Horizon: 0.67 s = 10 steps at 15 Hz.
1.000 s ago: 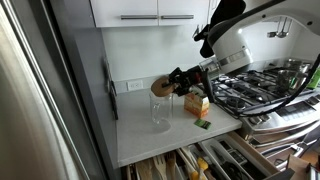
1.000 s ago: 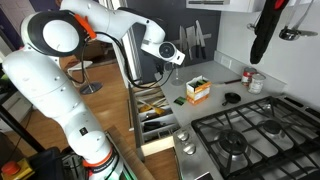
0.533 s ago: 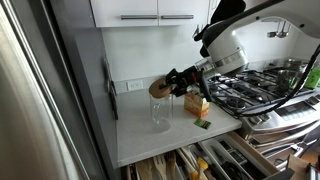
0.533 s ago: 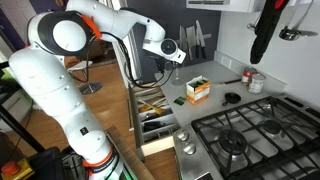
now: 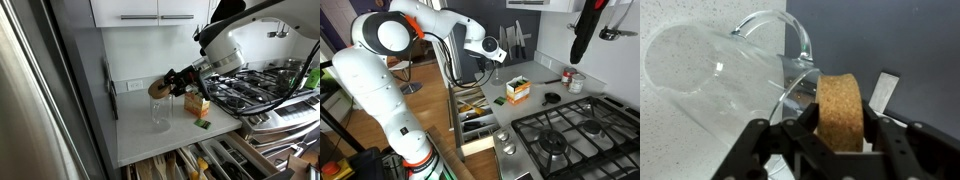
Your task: Put the brown lid on the transparent jar
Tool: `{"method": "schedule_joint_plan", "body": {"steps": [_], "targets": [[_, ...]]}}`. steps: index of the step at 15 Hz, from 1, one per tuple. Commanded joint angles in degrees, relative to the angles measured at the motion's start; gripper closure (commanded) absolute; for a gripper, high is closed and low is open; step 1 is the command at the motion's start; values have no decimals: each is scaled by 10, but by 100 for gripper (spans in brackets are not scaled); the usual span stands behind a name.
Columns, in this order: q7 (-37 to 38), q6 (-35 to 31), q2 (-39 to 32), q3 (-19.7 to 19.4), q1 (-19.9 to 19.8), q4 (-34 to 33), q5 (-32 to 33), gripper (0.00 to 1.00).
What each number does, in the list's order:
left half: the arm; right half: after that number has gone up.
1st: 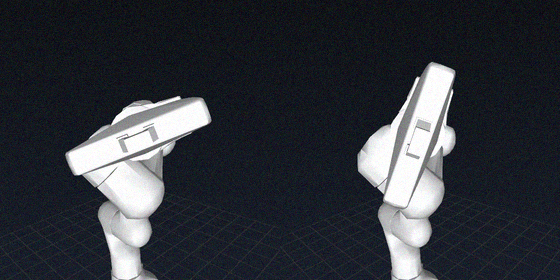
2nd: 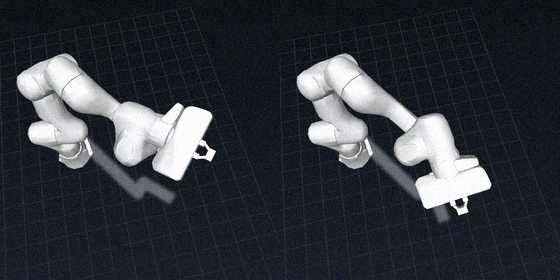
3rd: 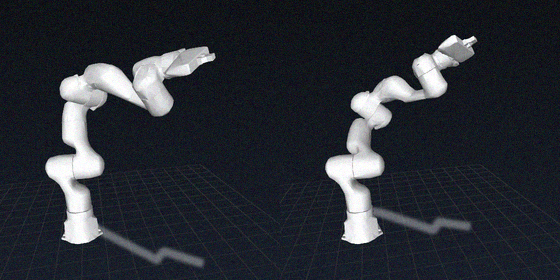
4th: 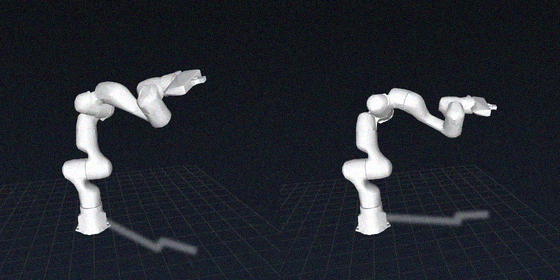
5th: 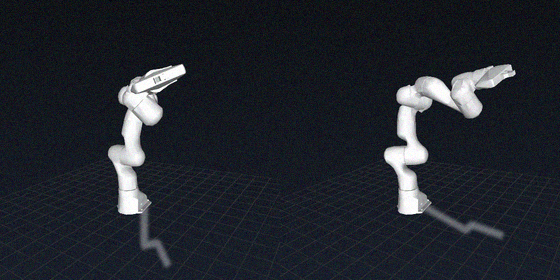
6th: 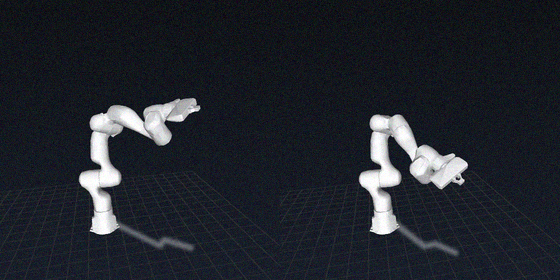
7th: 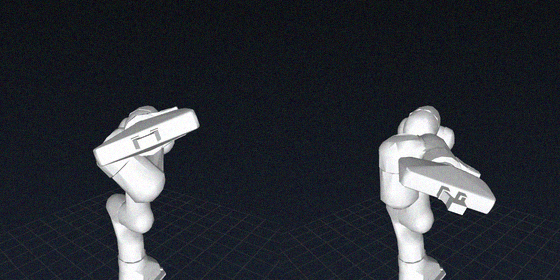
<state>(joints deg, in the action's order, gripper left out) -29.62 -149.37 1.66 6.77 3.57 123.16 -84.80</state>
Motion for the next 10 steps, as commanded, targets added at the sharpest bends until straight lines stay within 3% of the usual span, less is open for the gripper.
{"method": "schedule_joint_plan", "body": {"steps": [1,2,6,10], "targets": [[26,-15,-3,1,0,-7,27,30],[28,-15,-3,1,0,-8,30,27],[35,-18,0,0,-1,-11,42,1],[42,-24,2,1,-1,-16,59,0]]}}
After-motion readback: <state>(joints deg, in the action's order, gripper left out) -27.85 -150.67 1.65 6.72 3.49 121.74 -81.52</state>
